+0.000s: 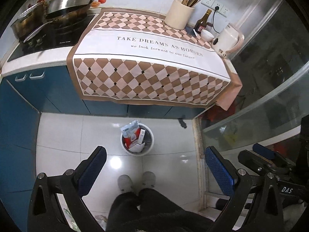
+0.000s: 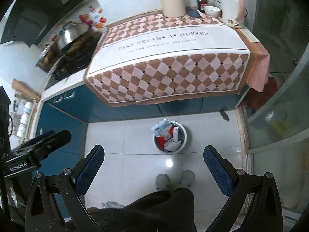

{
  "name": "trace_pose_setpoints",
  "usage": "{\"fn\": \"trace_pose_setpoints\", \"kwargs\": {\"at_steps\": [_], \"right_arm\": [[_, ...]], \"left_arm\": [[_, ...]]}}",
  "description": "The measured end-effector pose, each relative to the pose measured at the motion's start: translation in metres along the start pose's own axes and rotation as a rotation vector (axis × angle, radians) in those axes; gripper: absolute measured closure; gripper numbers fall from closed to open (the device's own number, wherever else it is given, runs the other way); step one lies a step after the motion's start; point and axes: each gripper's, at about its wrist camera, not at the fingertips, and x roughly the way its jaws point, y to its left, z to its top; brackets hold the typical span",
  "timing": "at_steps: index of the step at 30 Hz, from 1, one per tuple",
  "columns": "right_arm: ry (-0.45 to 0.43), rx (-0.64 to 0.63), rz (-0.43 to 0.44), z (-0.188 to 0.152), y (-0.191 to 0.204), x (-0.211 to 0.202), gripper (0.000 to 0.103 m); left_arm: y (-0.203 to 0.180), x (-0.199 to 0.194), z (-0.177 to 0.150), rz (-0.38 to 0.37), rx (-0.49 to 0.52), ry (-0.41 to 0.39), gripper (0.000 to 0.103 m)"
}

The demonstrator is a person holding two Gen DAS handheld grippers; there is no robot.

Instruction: Collect trash

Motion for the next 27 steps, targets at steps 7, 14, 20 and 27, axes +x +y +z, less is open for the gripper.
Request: {"fn": "trace_pose_setpoints", "kwargs": {"at_steps": [7,14,20,27], "right_arm": [[0.018,-0.035,0.057,0.0,-0.003,-0.017,0.0],[0.033,-0.06,0.095,-0.006,-0.002,-0.018,0.0],[0.034,-0.061,0.109,-0.009,-0.004,-0.021,0.0],[0.052,-0.062,0.134,-0.009,-0.005,-0.016,0.0]], "left_arm": [[-0.007,-0.017,-0.01,-0.019,-0.015,-0.027,0.0],[-0.007,-0.022,-0.019,-0.023,-0.03,-0.032,0.0],[-0.006,-0.022,-0.022,-0.023,-0.03,-0.029,0.0],[-0.009,-0.021,-0.026,-0.016,-0.02,-0.017,0.0]]}}
